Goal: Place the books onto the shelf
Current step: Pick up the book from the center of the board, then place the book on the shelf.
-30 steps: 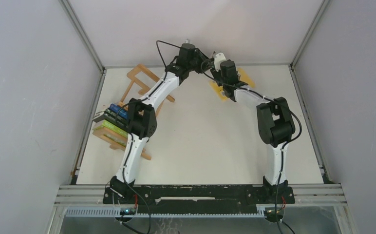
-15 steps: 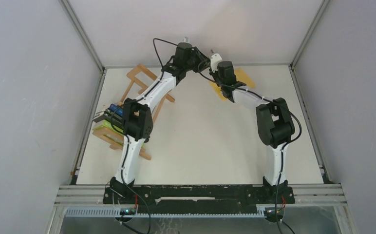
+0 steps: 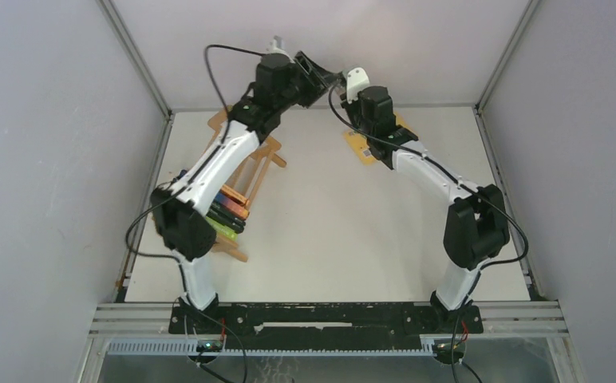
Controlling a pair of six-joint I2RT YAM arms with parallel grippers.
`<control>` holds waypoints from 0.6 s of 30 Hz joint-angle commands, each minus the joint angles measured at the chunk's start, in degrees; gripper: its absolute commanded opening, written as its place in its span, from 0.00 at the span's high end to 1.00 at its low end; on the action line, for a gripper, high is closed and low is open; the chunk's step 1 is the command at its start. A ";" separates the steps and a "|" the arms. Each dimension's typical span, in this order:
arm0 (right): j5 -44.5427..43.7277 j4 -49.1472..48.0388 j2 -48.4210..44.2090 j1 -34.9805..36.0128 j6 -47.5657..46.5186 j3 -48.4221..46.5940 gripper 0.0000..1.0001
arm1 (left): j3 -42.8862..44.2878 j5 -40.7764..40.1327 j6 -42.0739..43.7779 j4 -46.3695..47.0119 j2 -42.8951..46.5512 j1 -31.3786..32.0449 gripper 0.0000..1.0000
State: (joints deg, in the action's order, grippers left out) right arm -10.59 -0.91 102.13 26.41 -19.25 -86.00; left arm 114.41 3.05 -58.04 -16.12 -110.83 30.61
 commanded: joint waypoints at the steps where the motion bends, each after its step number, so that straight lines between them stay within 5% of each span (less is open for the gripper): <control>1: -4.67 2.05 -4.92 -0.78 4.06 -0.57 1.00 | -1.72 -7.02 1.27 -1.83 14.43 -0.13 0.43; 18: 2.64 6.57 -6.98 12.93 5.56 -8.22 1.00 | -13.09 -33.16 8.95 -12.18 40.02 2.53 0.39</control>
State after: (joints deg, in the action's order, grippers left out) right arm -10.24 11.53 98.21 36.29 -15.00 -88.03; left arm 105.60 -20.05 -52.77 -26.81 -77.25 31.90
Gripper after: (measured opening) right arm 0.347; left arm 0.618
